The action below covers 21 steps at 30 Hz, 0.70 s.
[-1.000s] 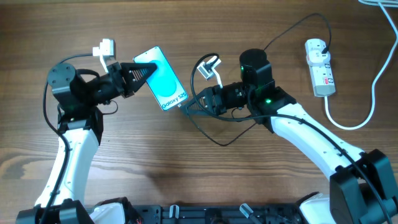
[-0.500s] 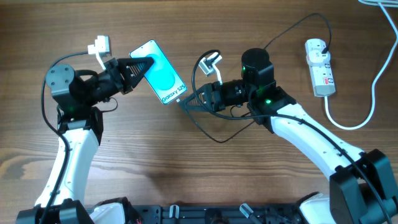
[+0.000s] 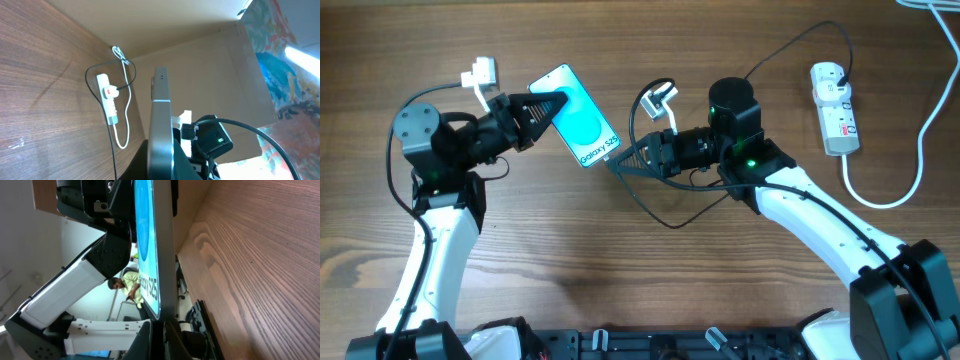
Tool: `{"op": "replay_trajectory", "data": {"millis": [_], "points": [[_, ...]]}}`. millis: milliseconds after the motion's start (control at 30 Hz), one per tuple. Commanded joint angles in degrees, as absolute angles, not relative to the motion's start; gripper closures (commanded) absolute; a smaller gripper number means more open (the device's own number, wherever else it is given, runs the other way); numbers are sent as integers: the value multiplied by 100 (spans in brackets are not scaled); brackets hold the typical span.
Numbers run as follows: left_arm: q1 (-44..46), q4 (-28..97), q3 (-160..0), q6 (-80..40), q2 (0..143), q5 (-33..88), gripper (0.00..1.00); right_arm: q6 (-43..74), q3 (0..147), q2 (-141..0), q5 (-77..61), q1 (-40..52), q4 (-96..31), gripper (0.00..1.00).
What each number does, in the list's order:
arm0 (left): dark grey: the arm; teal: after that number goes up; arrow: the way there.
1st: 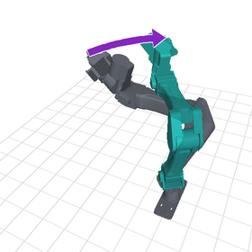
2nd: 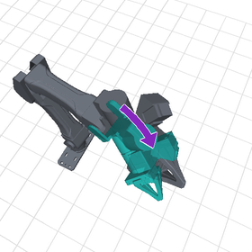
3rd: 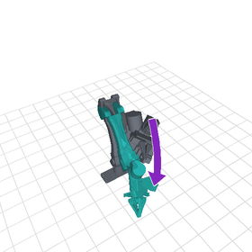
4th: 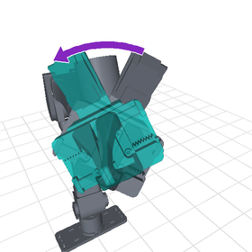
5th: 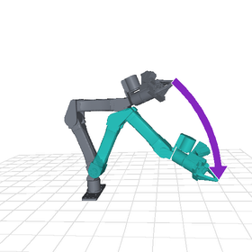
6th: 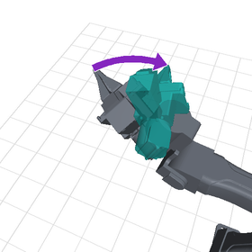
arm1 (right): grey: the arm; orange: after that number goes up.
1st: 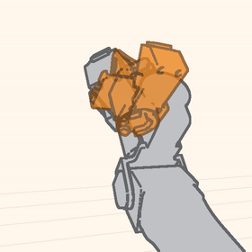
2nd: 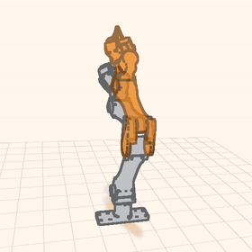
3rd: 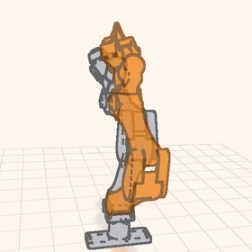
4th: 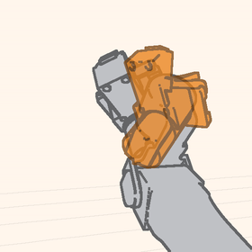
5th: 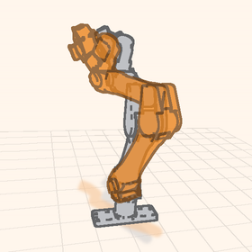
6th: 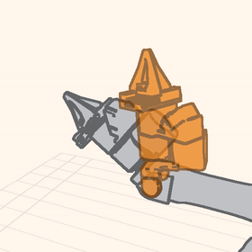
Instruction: Plug charger to phone and switch on socket
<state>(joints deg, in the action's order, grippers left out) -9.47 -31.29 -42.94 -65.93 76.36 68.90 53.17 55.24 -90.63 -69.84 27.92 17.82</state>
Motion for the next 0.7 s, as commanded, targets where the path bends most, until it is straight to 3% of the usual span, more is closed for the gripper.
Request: {"op": "replay_trajectory", "data": {"millis": [0,667], "points": [[-947,-3177,-4296,-6648,7614,7004,96,5424,5498,-9059,-7035,2779,1846,96],[-947,-3177,-4296,-6473,7614,7002,96,5857,5498,-9059,-7258,2779,1909,96]]}}
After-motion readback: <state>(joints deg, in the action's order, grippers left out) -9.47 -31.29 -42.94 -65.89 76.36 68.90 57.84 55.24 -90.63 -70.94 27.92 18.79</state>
